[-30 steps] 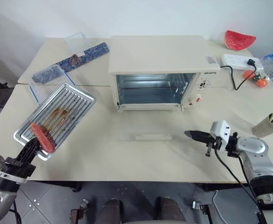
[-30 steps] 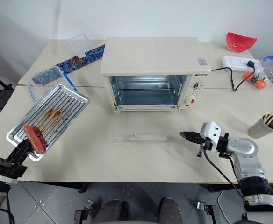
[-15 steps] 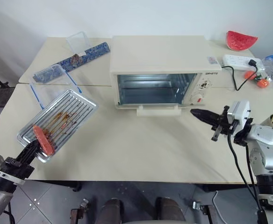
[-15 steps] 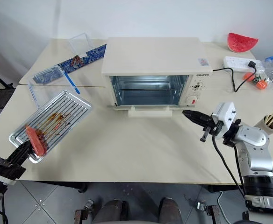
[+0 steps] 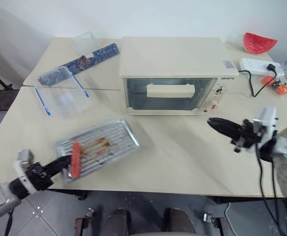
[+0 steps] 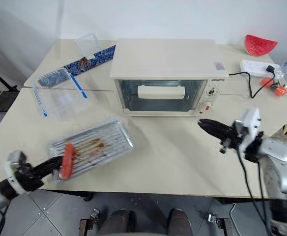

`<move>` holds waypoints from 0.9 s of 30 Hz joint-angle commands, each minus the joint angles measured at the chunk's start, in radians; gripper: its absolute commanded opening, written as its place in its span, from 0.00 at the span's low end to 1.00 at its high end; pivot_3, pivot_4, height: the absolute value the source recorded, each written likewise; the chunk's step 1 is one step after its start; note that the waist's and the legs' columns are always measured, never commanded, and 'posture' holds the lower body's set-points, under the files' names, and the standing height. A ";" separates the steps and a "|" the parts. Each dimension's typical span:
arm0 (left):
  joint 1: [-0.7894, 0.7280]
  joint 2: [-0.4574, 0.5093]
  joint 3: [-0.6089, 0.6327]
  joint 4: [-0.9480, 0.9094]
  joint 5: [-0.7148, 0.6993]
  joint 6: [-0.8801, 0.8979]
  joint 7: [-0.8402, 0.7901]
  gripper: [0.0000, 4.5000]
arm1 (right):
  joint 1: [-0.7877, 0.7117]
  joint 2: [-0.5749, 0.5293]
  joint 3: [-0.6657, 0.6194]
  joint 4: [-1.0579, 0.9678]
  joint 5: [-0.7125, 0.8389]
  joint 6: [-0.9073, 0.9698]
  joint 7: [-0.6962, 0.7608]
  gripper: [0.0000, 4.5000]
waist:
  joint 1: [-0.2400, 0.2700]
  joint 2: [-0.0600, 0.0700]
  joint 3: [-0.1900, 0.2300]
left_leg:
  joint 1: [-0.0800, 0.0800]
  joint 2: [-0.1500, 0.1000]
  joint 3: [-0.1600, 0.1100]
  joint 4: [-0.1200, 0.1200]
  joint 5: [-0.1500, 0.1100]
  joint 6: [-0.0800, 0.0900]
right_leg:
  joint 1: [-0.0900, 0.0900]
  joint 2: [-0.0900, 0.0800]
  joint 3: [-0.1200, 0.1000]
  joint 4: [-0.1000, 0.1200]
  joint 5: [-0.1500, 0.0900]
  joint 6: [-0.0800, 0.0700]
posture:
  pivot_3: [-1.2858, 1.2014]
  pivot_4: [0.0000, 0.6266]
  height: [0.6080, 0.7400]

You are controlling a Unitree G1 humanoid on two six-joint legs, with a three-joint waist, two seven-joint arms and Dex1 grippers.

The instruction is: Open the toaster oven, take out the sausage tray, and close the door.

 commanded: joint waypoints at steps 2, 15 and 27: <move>-0.159 -0.021 -0.164 -0.051 0.068 0.034 -0.040 0.00 | 0.165 -0.032 -0.093 -0.124 0.020 -0.012 0.074 0.51 | 0.001 0.000 0.000 | 0.000 0.000 0.001 0.000 0.000 0.000 | 0.000 0.000 0.000 0.000 0.000 0.000 | 0.52 0.24 1.00; -0.604 -0.266 -0.429 0.147 0.478 0.056 -0.106 0.00 | 0.515 0.004 -0.227 -0.248 0.021 -0.051 0.130 0.99 | 0.018 0.000 0.000 | 0.001 -0.002 0.003 0.001 0.001 0.001 | 0.001 0.000 0.002 0.000 0.001 0.001 | 0.52 0.24 1.00; -0.689 -0.461 -0.362 0.210 0.677 0.110 -0.044 0.00 | 0.592 0.069 -0.229 -0.318 0.000 -0.069 0.077 0.99 | 0.040 0.000 0.000 | 0.014 -0.002 0.003 0.001 0.000 0.001 | 0.016 0.000 0.002 -0.011 0.001 0.002 | 0.52 0.24 1.00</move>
